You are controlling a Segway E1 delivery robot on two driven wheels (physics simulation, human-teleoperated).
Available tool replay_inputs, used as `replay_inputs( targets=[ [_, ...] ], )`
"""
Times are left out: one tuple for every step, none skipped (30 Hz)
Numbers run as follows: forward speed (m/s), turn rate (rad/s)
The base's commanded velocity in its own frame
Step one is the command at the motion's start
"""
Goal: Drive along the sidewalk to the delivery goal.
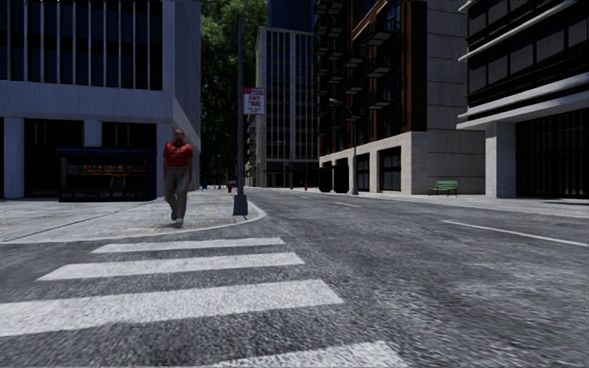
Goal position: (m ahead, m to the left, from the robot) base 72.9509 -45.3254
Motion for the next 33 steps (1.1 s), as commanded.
replay_inputs(
  targets=[
    [2.00, 0.37],
    [2.00, 0.37],
    [2.00, 0.37],
    [2.00, 0.37],
    [2.00, 0.37],
    [2.00, 0.37],
    [2.00, 0.35],
    [2.00, 0.25],
    [2.00, 0.25],
    [2.00, 0.21],
    [2.00, 0.19],
    [2.00, 0.19],
    [2.00, 0.19],
    [2.00, 0.19],
    [2.00, 0.19],
    [2.00, 0.10],
    [2.00, 0.00],
    [2.00, 0.00],
    [2.00, 0.00],
    [2.00, 0.00],
    [2.00, 0.00],
    [2.00, 0.00],
    [2.00, 0.01],
    [2.00, 0.01],
    [2.00, 0.13],
    [2.00, 0.24],
    [2.00, 0.33],
    [2.00, 0.35],
    [2.00, 0.35],
    [2.00, 0.36],
    [2.00, 0.37],
    [2.00, 0.38],
    [2.00, 0.38]
  ],
)
